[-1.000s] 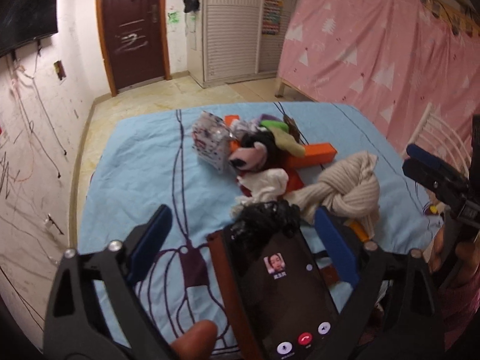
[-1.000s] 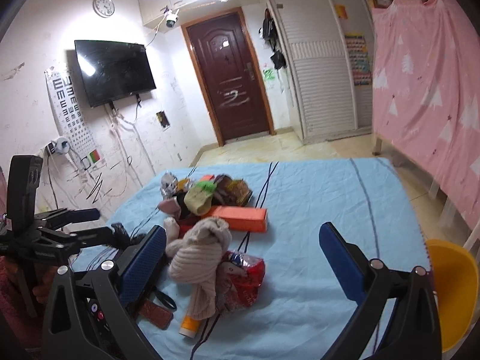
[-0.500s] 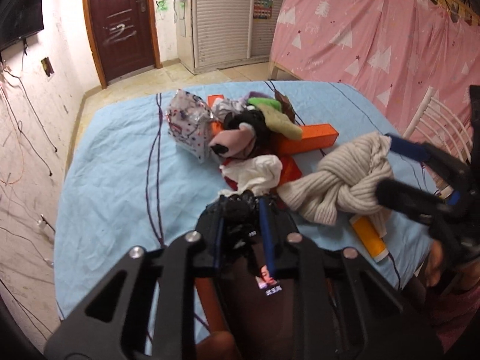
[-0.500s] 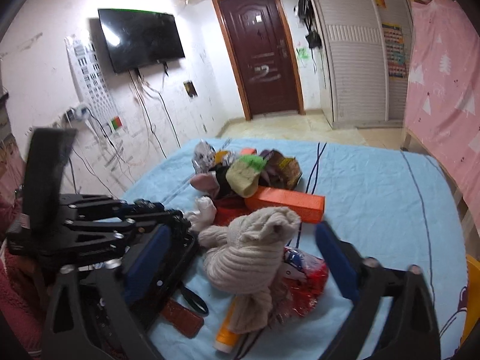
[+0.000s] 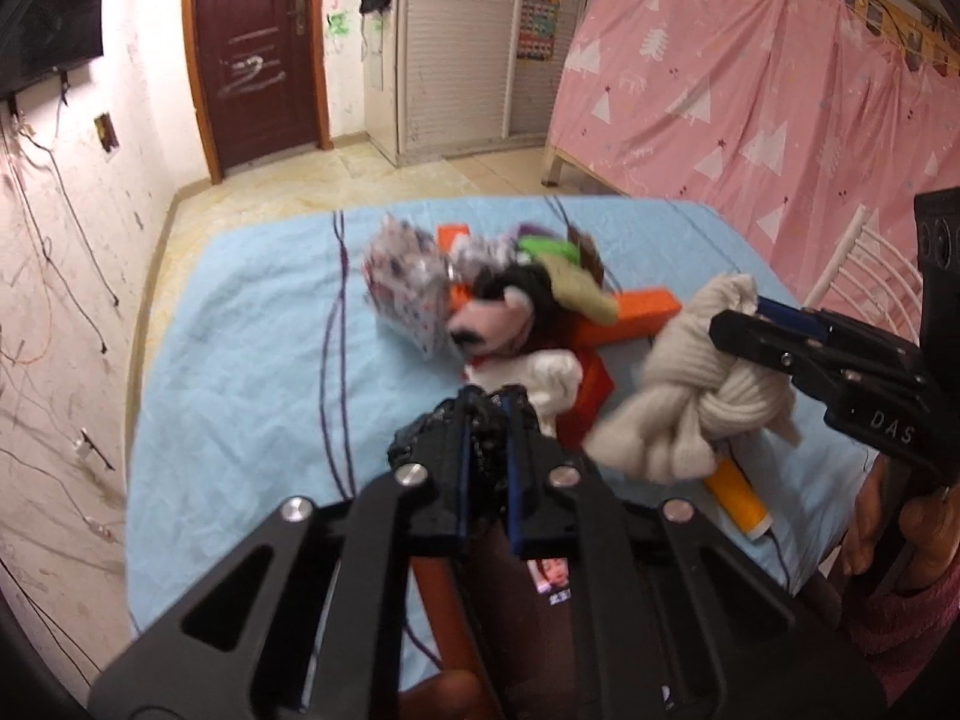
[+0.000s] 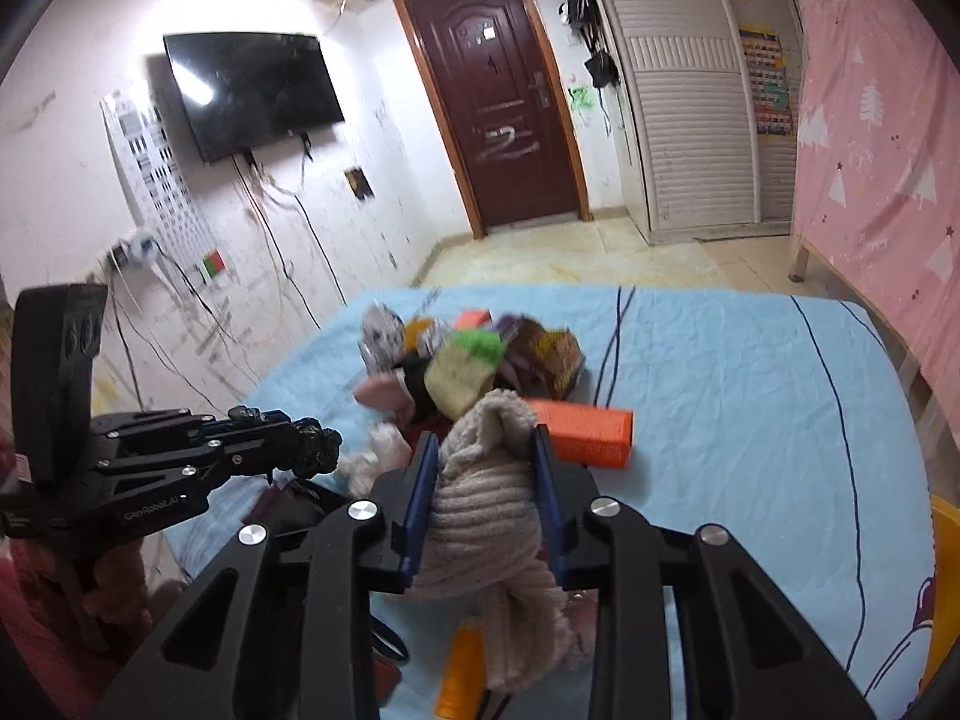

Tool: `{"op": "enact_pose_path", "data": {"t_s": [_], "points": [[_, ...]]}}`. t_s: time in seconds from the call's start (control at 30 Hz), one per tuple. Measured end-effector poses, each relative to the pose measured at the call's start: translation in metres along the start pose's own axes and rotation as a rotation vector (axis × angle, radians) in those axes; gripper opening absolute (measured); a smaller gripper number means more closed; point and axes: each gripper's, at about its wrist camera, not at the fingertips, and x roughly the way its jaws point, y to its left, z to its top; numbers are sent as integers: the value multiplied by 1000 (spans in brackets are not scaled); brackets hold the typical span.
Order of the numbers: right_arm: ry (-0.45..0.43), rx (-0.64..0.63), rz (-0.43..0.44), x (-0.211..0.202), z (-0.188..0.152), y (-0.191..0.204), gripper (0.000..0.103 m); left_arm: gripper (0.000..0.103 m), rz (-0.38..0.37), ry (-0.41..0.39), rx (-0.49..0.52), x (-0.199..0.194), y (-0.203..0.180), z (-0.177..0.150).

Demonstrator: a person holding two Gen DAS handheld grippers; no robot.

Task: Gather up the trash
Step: 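Close the right tool on the cream knitted sock and lift it, then carry the sock with the right tool over the yellow bin and release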

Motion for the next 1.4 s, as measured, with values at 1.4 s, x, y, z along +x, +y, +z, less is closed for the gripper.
{"op": "enact_pose_path", "data": {"t_s": [1.4], "points": [[-263,452,-498,-186,-70,-286,23,8,-389,192,349,95,-354,131]]}}
